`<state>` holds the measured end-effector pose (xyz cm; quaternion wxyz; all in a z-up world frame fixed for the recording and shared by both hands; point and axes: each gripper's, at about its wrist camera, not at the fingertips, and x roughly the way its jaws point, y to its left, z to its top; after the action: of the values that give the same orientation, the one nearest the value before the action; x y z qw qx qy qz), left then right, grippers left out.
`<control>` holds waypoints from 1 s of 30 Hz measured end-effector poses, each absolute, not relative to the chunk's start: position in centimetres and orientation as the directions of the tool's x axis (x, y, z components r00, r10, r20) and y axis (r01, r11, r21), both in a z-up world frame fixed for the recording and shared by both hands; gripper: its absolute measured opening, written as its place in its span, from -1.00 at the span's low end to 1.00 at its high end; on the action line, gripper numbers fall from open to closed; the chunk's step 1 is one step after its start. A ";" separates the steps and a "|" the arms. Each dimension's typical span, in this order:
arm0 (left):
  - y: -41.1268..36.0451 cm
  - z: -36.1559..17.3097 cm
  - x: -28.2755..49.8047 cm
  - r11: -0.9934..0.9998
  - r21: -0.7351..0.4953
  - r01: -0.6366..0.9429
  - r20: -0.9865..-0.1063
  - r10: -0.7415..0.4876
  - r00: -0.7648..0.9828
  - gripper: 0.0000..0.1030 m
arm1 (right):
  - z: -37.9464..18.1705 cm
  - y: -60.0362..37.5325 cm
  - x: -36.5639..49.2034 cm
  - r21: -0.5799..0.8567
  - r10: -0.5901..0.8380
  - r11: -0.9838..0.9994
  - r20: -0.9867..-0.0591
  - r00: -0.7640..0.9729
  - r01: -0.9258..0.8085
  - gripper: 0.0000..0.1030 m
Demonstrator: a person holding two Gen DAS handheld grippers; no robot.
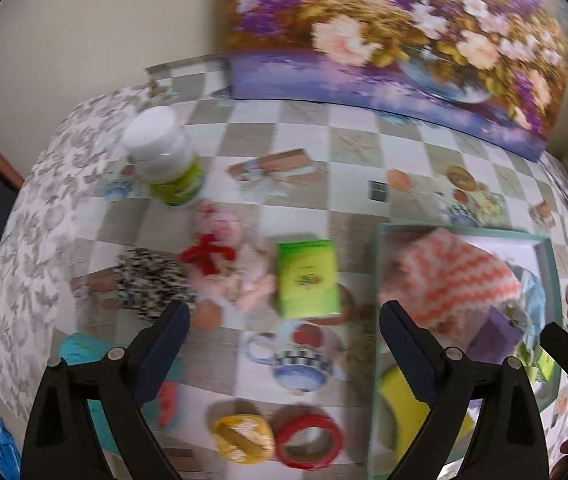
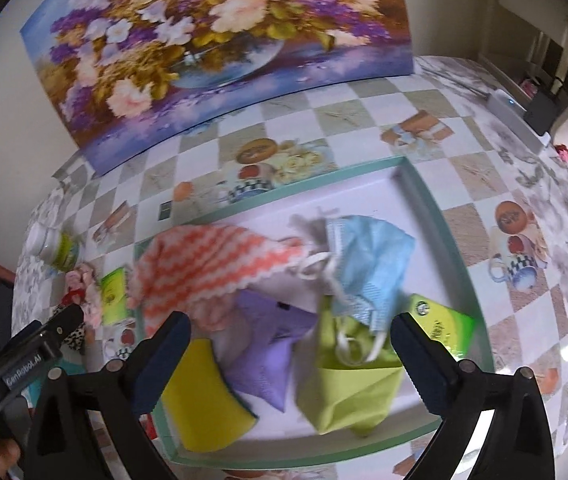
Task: Organize soft objects
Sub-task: 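Release the yellow sponge into the tray with the left gripper, then reach the left gripper to the leopard scrunchie while the right grasps the small green tissue box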
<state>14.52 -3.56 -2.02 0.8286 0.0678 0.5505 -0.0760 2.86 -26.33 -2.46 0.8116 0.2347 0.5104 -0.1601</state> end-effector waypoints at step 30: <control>6.3 -3.5 17.8 0.996 0.080 0.032 -0.936 0.064 0.345 0.86 | -3.4 -12.4 10.5 0.279 0.166 0.947 -0.849 0.502 0.158 0.96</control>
<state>17.82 6.31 -3.49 0.8189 0.0418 0.5723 0.0099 10.53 -12.38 -3.44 0.8514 0.1623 0.4987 0.0023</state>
